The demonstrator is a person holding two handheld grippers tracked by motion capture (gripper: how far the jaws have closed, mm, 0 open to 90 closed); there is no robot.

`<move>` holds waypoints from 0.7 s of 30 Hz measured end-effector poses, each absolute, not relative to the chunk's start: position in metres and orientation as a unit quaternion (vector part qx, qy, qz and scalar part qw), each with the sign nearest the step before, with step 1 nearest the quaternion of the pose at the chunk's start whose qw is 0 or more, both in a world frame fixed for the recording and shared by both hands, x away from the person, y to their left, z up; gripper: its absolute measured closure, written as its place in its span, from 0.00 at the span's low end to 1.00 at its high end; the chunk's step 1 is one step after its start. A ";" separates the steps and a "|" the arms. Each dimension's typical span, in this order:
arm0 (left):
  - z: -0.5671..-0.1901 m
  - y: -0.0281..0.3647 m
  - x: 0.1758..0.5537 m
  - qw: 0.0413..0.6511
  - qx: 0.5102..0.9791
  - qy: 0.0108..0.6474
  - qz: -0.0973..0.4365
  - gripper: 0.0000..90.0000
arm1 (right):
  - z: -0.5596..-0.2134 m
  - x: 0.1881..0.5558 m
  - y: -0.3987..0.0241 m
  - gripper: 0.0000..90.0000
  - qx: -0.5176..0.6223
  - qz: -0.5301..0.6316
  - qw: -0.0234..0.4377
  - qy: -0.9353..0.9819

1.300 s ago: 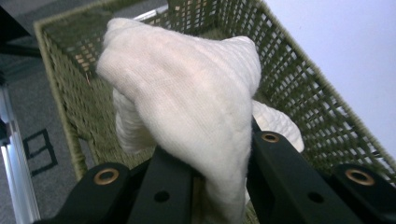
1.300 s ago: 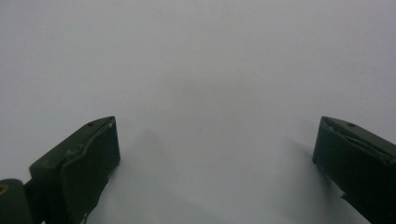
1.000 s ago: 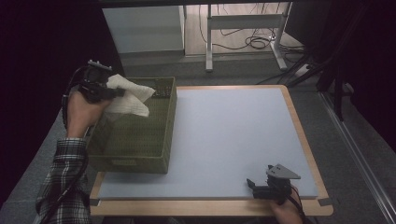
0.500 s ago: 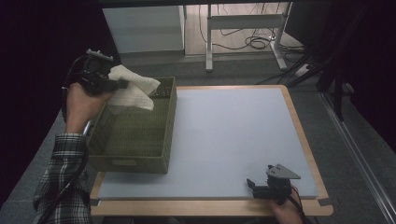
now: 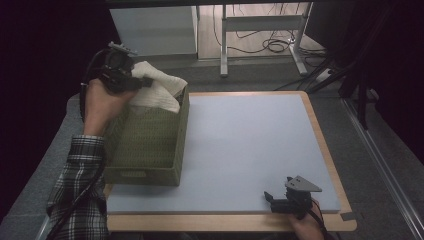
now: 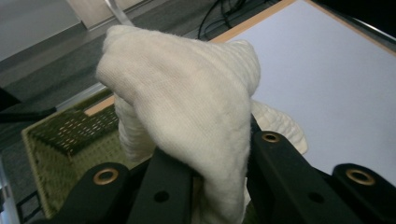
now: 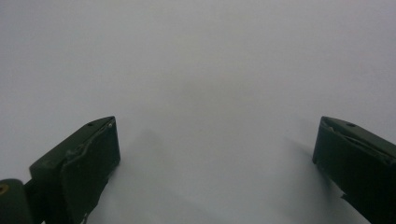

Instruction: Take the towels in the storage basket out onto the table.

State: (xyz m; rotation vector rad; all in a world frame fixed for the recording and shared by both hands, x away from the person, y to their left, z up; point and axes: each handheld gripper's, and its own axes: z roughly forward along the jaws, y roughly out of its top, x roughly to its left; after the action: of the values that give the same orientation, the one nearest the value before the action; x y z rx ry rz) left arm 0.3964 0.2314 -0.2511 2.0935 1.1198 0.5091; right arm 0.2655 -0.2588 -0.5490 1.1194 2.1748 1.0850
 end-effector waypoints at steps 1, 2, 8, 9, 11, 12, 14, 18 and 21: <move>-0.251 0.231 0.396 0.349 0.808 0.432 0.196 0.91 | -0.549 0.265 -0.259 0.01 0.407 0.395 0.231 0.791; -0.251 0.228 0.397 0.352 0.809 0.429 0.196 0.91 | -0.549 0.266 -0.259 0.01 0.407 0.395 0.231 0.791; -0.245 0.203 0.400 0.360 0.817 0.408 0.192 0.91 | -0.549 0.265 -0.259 0.01 0.407 0.395 0.231 0.791; -0.245 0.203 0.400 0.360 0.817 0.408 0.192 0.91 | -0.549 0.265 -0.259 0.01 0.407 0.395 0.231 0.791; -0.244 0.195 0.402 0.362 0.820 0.402 0.190 0.91 | -0.549 0.265 -0.259 0.01 0.407 0.395 0.231 0.791; -0.244 0.191 0.402 0.364 0.820 0.399 0.189 0.91 | -0.549 0.266 -0.259 0.01 0.407 0.395 0.231 0.791; -0.244 0.182 0.404 0.363 0.824 0.393 0.187 0.91 | -0.549 0.265 -0.259 0.01 0.407 0.395 0.231 0.791; -0.245 0.164 0.408 0.366 0.829 0.381 0.182 0.91 | -0.549 0.265 -0.259 0.01 0.407 0.395 0.231 0.791; -0.248 0.147 0.413 0.367 0.836 0.367 0.176 0.91 | -0.549 0.265 -0.259 0.01 0.407 0.395 0.231 0.791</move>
State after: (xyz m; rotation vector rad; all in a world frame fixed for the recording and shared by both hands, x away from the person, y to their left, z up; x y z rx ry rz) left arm 0.4127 0.1474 -0.2482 2.1490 0.9440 0.4524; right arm 0.2654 -0.2590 -0.5489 1.1184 2.1757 1.0856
